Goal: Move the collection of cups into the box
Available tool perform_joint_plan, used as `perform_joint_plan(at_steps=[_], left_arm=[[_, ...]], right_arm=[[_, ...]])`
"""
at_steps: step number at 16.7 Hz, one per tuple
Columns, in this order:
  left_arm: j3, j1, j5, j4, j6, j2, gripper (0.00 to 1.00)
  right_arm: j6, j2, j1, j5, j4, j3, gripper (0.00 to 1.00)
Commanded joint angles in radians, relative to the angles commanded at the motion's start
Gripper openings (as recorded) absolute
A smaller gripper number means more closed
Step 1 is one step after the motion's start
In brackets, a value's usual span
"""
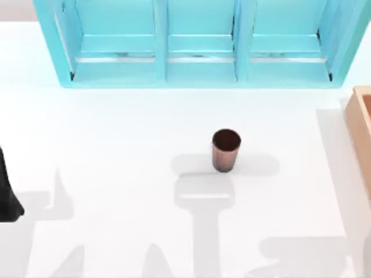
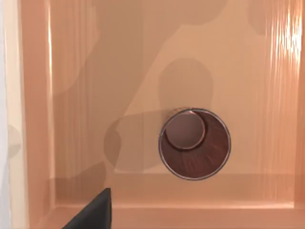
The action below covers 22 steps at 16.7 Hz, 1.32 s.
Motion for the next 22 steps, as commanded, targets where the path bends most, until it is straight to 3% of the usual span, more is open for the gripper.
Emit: perform_joint_plan(at_steps=[10,22], left_arm=[[0.000,0.000,0.000,0.000,0.000,0.000,1.00],[0.000,0.000,0.000,0.000,0.000,0.000,1.00]], right_arm=[[0.032,0.025,0.028,0.013,-0.063,0.089,1.00],[0.546,0.562,0.565,0.079,-0.179,0.612,1.00]])
